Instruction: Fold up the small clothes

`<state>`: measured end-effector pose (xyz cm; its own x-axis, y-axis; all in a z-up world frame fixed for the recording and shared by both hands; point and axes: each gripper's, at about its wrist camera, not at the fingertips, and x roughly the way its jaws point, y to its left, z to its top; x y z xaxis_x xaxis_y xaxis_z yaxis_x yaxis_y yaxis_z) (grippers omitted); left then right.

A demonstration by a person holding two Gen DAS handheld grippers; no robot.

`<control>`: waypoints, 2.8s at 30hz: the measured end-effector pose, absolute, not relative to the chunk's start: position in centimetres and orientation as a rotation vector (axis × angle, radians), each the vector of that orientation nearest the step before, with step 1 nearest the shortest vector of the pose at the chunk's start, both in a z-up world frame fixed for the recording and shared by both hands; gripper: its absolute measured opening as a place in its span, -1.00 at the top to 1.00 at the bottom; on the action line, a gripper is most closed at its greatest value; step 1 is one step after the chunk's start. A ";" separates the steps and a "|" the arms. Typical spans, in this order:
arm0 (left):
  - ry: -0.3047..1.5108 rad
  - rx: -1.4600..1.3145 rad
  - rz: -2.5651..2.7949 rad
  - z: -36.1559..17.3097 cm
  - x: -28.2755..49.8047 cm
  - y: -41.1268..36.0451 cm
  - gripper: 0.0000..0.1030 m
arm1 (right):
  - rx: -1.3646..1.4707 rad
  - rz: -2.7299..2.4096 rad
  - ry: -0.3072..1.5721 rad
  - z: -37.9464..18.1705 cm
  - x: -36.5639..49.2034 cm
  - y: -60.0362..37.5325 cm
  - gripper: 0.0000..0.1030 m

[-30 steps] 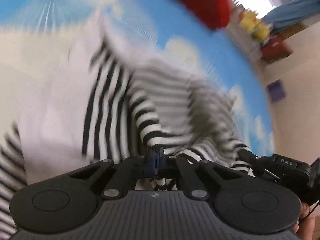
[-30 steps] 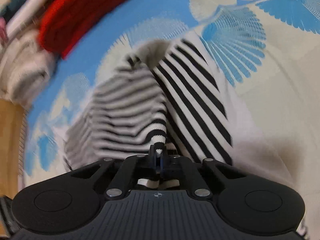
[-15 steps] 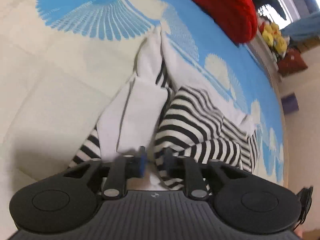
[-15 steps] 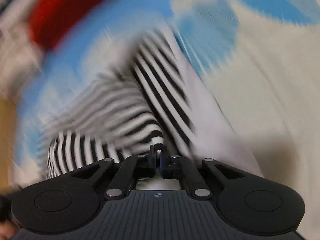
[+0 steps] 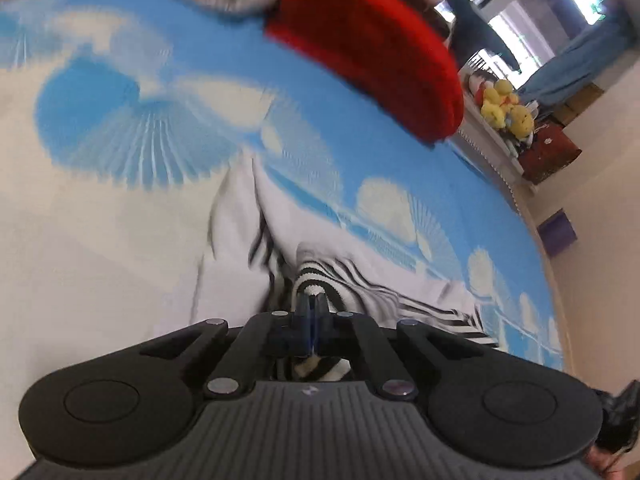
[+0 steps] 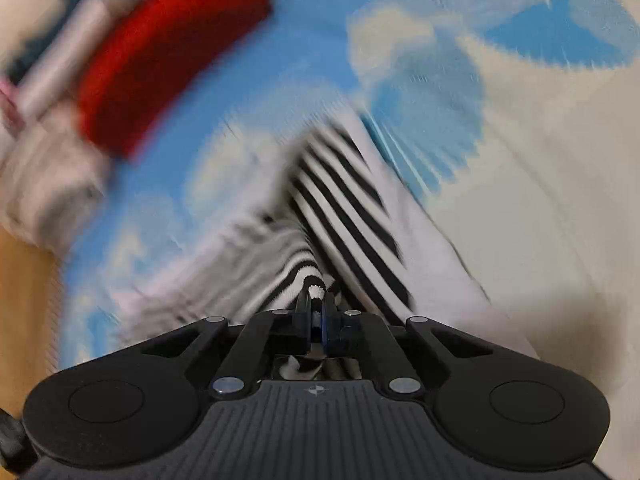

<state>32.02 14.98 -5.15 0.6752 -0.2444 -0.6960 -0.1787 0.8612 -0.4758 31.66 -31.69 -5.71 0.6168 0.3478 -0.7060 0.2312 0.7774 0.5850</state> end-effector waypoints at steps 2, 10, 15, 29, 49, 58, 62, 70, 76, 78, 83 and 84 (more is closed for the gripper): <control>0.932 -0.498 0.006 -6.6 32.2 14.8 0.98 | 0.657 0.063 0.870 -4.3 31.4 -31.7 0.93; 0.871 -0.409 0.011 -4.8 31.4 14.0 0.56 | 0.487 -0.065 1.089 -7.6 31.9 -30.2 0.51; 0.928 -0.424 -0.148 -6.1 31.5 12.2 0.56 | 0.363 0.040 0.818 -3.2 30.3 -28.3 0.37; 1.090 -0.398 -0.059 -8.7 30.1 13.6 0.64 | 0.515 0.070 1.113 -8.6 30.1 -29.3 0.66; 1.116 -0.468 0.109 -6.3 6.9 16.6 -0.27 | 0.494 -0.141 1.000 -3.2 7.0 -38.1 0.17; 1.161 -0.656 0.134 -8.4 7.5 18.2 -0.65 | 0.553 -0.165 1.138 -7.5 7.8 -37.4 0.03; 1.198 -0.553 0.144 -9.7 8.1 16.0 -0.65 | 0.560 -0.152 1.149 -8.6 8.4 -36.7 0.03; 1.154 -0.293 0.199 -9.9 7.7 13.3 0.32 | 0.462 -0.131 1.141 -8.9 8.8 -34.3 0.01; 1.047 -0.247 0.248 -7.5 6.8 14.3 0.89 | 0.407 -0.112 1.092 -7.9 8.3 -33.2 0.85; 1.019 -0.271 0.248 -6.7 6.5 15.1 0.89 | 0.420 -0.119 1.043 -6.7 7.8 -33.4 0.86; 1.120 -0.478 0.193 -8.6 6.9 16.9 0.42 | 0.414 -0.179 1.036 -6.0 7.4 -33.9 0.82; 1.123 -0.503 0.189 -8.7 6.9 17.0 0.25 | 0.411 -0.183 1.059 -6.4 7.7 -33.8 0.73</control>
<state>6.91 16.99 -8.72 0.4312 -0.1042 -0.8962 -0.3911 0.8735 -0.2897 7.67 -33.78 -6.43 0.4834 0.0496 -0.8740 0.3397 0.9095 0.2395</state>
